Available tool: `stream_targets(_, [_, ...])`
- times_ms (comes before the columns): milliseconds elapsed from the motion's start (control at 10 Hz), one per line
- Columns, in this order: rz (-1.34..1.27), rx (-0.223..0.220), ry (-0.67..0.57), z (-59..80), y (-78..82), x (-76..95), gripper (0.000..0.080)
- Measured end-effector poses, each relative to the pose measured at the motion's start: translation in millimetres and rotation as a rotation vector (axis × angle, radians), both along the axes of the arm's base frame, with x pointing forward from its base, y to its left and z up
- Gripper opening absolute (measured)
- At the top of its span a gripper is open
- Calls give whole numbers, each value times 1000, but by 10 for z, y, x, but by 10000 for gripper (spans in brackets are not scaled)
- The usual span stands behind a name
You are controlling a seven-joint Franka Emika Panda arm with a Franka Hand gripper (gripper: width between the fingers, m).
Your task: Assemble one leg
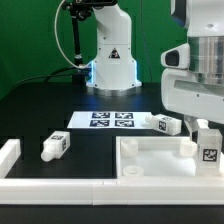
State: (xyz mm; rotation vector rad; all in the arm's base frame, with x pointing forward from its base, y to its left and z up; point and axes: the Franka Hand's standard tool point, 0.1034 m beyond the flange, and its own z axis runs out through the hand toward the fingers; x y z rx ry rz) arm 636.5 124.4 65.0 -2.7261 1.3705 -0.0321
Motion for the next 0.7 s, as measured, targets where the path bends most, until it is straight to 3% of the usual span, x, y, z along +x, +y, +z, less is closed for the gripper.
stream_targets(400, [571,-74,-36,49,-99,44,649])
stream_targets(500, [580,-75,-36,43,-102,42,649])
stream_targets(600, [565,-74,-35,43,-101,42,564])
stream_targets(700, [538,-73,-33,42,-102,42,416])
